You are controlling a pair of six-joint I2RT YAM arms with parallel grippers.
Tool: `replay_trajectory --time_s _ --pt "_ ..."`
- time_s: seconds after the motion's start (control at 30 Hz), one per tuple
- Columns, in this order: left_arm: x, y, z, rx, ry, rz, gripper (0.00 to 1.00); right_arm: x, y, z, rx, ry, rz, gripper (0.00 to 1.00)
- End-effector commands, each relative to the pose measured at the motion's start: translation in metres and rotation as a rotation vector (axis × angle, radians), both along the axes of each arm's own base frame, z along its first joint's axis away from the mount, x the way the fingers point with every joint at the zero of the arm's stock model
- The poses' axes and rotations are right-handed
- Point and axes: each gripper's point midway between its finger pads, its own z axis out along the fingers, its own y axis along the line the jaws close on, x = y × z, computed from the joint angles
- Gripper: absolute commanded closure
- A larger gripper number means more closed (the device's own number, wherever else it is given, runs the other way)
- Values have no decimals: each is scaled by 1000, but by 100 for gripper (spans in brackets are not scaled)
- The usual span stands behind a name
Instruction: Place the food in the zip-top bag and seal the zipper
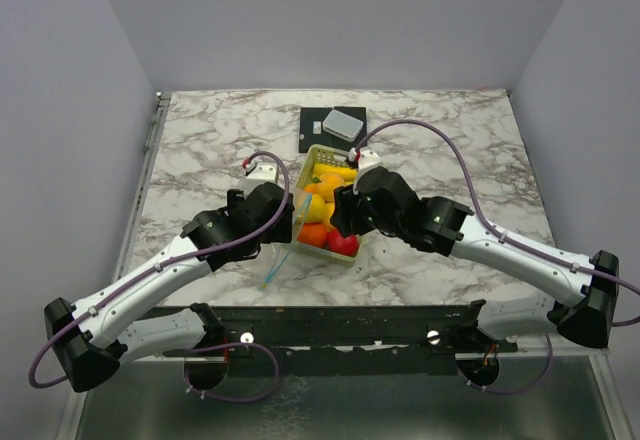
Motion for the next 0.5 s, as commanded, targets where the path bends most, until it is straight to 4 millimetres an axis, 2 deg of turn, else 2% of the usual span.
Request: replay_trajectory --time_s 0.0,0.33,0.47 --pt "-4 -3 -13 -8 45 32 19 -5 -9 -6 1 22 -43 43" --pt "-17 -21 -24 31 62 45 23 -9 -16 -15 -7 35 -44 43" --pt "-22 -22 -28 79 47 68 24 -11 -16 -17 -6 36 -38 43"
